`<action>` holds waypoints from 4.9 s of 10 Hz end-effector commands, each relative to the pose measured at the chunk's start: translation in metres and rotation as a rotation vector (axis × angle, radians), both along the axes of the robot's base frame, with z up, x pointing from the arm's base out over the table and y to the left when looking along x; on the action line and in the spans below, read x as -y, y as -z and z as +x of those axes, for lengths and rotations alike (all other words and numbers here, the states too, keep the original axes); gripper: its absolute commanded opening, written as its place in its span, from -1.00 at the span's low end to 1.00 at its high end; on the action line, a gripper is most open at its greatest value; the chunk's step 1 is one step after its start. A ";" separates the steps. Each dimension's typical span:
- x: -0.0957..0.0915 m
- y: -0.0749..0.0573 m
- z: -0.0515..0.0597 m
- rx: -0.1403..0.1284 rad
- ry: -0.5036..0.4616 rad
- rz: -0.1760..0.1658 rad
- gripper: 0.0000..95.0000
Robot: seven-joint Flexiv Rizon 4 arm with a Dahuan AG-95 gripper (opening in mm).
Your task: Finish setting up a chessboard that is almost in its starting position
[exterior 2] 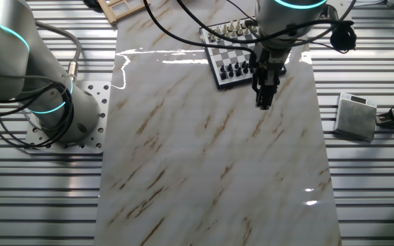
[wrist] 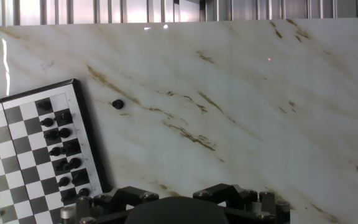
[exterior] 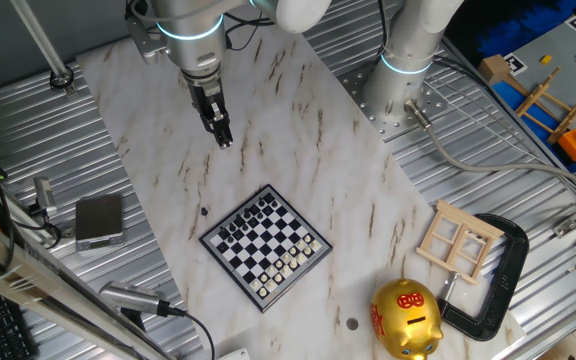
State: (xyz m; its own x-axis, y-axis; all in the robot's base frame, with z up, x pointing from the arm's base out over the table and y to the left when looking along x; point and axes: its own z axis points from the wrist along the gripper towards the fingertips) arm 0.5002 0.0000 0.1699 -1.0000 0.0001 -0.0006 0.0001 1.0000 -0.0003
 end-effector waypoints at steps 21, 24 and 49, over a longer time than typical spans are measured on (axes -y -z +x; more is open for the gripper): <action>0.000 0.000 0.000 0.003 -0.086 0.010 -1.00; 0.000 0.000 0.000 0.003 -0.086 0.010 -1.00; -0.001 -0.001 -0.001 -0.003 -0.111 0.009 -1.00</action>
